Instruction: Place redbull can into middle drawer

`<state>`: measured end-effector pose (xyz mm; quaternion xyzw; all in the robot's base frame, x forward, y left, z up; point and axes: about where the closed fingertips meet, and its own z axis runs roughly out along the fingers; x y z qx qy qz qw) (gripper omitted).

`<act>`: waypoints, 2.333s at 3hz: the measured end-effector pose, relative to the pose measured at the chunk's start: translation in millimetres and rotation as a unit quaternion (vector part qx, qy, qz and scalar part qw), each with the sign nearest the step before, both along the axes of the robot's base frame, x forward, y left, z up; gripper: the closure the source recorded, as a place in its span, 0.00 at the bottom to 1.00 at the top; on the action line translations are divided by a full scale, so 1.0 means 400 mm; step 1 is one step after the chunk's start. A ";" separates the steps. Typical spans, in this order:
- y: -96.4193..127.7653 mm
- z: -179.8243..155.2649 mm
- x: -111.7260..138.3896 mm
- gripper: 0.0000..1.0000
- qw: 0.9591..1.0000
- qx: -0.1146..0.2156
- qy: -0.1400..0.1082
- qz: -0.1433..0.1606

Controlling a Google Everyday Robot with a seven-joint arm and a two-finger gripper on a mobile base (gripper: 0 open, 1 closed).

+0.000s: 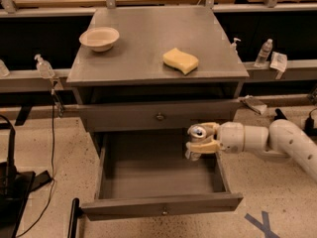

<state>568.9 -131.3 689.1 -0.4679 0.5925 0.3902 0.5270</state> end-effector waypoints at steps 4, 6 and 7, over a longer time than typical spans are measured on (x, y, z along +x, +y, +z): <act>0.059 -0.444 0.034 1.00 0.998 -0.046 0.029 0.012; 0.083 -0.613 0.091 1.00 0.998 -0.030 0.052 0.007; 0.084 -0.681 0.101 0.98 0.999 -0.020 0.046 -0.003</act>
Offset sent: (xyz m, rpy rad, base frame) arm 0.0132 0.0123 -0.2460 -0.1851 0.0169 -0.0931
